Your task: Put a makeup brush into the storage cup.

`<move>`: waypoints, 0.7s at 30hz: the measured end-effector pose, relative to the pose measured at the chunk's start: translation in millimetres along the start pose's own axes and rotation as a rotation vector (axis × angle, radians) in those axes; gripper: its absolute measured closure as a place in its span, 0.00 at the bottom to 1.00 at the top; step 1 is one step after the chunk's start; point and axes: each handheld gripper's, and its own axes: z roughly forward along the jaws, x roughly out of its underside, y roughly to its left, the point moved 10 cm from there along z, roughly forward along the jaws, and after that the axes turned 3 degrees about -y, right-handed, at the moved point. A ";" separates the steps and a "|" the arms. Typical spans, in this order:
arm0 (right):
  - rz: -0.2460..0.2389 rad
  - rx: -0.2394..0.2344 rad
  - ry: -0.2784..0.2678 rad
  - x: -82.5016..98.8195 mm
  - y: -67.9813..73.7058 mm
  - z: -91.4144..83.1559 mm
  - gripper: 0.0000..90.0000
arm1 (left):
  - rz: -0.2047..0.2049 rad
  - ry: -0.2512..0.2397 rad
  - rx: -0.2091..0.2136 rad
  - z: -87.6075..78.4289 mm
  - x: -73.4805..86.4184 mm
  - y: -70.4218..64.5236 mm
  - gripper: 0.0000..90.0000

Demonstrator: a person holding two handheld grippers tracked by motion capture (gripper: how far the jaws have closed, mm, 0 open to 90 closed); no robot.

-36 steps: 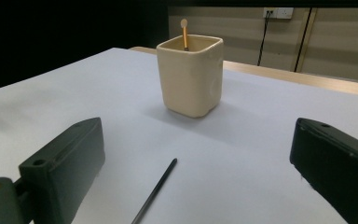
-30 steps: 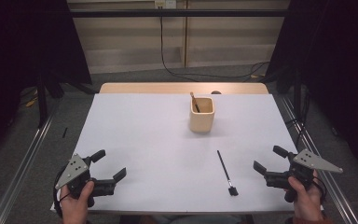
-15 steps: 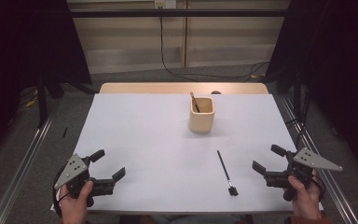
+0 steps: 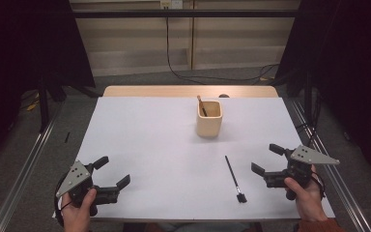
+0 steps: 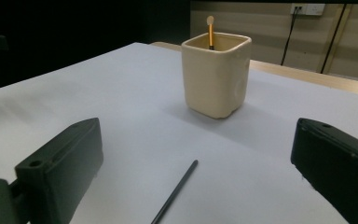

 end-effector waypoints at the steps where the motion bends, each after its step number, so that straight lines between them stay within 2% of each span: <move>1: -0.006 0.004 0.002 -1.3 -0.1 2.2 0.02 | 0.003 0.007 -0.004 -0.4 0.8 0.5 0.02; 5: -0.023 0.012 0.008 -8.1 1.3 11.4 0.03 | 0.003 -0.007 -0.014 -2.1 -1.2 2.0 0.02; 7: -0.032 -0.008 0.021 -10.5 4.0 16.3 0.03 | 0.002 -0.005 -0.019 -1.7 -0.9 3.0 0.02; 13: -0.014 -0.012 0.027 -15.3 3.4 29.1 0.05 | 0.016 0.005 -0.016 1.5 -1.0 1.8 0.02; 18: -0.036 -0.025 0.040 -20.6 7.0 31.6 0.02 | 0.011 0.001 -0.029 -0.6 -1.3 4.7 0.02; 21: -0.020 -0.030 0.058 -23.8 7.7 33.0 0.01 | 0.018 0.000 -0.024 -1.7 -1.4 4.0 0.02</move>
